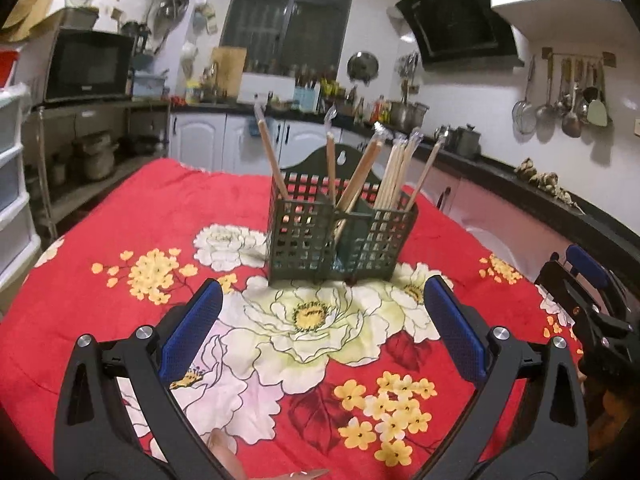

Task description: Organize utensils

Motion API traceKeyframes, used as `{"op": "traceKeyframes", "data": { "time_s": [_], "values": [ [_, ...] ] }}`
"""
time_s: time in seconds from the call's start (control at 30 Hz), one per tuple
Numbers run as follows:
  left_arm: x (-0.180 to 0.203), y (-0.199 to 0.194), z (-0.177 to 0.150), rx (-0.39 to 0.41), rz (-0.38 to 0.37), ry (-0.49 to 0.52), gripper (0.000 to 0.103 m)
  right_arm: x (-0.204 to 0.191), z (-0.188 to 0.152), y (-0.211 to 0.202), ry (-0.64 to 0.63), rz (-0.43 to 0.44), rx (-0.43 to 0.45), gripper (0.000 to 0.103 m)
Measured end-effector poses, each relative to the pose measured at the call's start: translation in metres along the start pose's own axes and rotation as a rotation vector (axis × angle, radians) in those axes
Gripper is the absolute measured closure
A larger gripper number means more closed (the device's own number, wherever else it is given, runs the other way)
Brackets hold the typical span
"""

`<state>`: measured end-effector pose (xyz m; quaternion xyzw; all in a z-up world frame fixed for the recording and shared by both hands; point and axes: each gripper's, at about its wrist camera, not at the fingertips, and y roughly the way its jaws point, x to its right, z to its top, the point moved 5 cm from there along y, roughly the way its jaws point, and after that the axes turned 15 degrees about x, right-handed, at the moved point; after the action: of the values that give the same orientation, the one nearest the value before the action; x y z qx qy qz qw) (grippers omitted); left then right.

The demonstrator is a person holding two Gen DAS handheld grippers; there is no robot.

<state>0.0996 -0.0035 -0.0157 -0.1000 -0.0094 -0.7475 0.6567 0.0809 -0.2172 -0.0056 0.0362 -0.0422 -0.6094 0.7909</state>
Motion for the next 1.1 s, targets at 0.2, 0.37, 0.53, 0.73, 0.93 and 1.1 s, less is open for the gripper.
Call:
{"op": "traceKeyframes", "data": {
  "time_s": [0.2, 0.37, 0.53, 0.73, 0.93, 1.1],
  "values": [
    [0.004, -0.008, -0.008, 0.029, -0.036, -0.02, 0.01, 0.002, -0.009, -0.008, 0.031, -0.053, 0.036, 0.006],
    [0.004, -0.008, -0.015, 0.042, -0.027, -0.009, 0.01, 0.008, -0.011, -0.01, 0.056, -0.073, 0.041, 0.006],
    [0.003, -0.007, -0.016, 0.044, -0.028, -0.016, 0.01, 0.009, -0.014, -0.008, 0.057, -0.068, 0.029, 0.006],
    [0.003, -0.007, -0.017, 0.046, -0.024, -0.016, 0.01, 0.006, -0.016, -0.008, 0.049, -0.068, 0.023, 0.006],
    [0.002, -0.007, -0.018, 0.048, -0.016, -0.02, 0.01, 0.007, -0.016, -0.007, 0.051, -0.068, 0.024, 0.006],
    [0.002, -0.007, -0.018, 0.048, -0.012, -0.02, 0.01, 0.007, -0.016, -0.007, 0.049, -0.069, 0.023, 0.006]
  ]
}}
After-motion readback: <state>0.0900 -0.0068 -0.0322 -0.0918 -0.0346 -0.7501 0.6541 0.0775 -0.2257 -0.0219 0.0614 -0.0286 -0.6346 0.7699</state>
